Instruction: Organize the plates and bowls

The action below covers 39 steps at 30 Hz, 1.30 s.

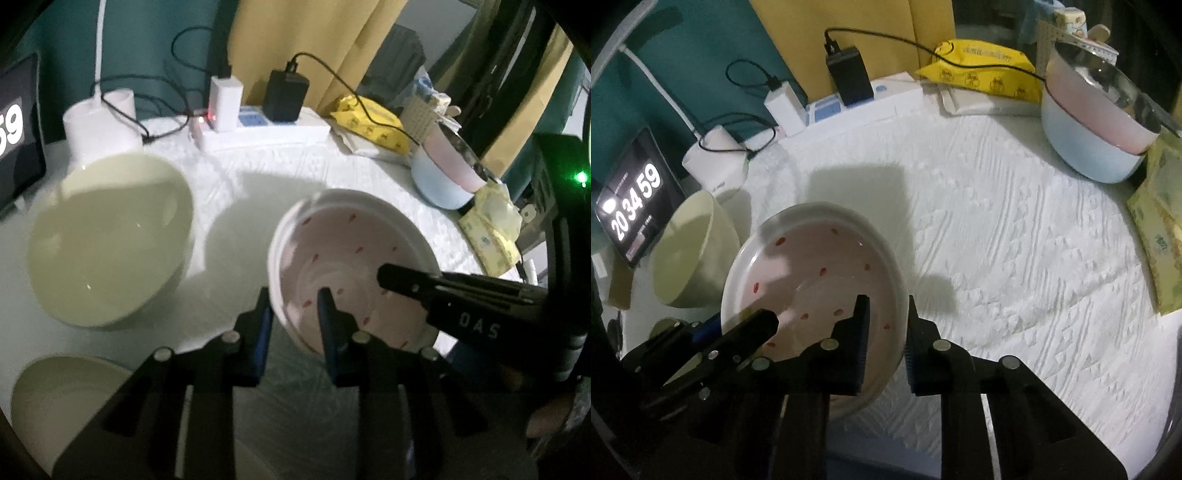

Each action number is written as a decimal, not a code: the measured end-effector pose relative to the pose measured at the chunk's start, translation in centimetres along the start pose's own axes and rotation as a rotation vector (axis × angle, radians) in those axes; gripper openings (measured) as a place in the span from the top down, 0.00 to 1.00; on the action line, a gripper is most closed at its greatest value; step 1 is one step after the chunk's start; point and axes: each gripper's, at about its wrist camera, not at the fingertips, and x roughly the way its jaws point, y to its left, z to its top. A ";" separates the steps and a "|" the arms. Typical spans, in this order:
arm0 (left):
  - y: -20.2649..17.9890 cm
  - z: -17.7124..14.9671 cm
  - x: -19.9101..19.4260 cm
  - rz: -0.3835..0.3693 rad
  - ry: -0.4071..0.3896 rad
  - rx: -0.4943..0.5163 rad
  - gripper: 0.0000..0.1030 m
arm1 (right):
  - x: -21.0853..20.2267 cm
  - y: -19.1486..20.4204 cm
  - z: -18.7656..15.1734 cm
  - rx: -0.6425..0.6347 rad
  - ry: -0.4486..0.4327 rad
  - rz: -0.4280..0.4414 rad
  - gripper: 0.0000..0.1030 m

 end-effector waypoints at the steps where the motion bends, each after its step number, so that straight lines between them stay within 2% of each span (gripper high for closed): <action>1: -0.1 0.0 -0.1 0.003 -0.006 0.003 0.76 | -0.2 0.1 0.0 -0.003 -0.009 0.000 0.83; 21: -1.1 0.4 -6.2 0.017 -0.178 0.038 0.76 | -5.8 1.9 -0.4 -0.054 -0.177 0.044 0.82; 39: -2.9 -1.1 -9.9 0.005 -0.230 0.068 0.76 | -9.9 2.2 -2.7 -0.059 -0.236 0.048 0.82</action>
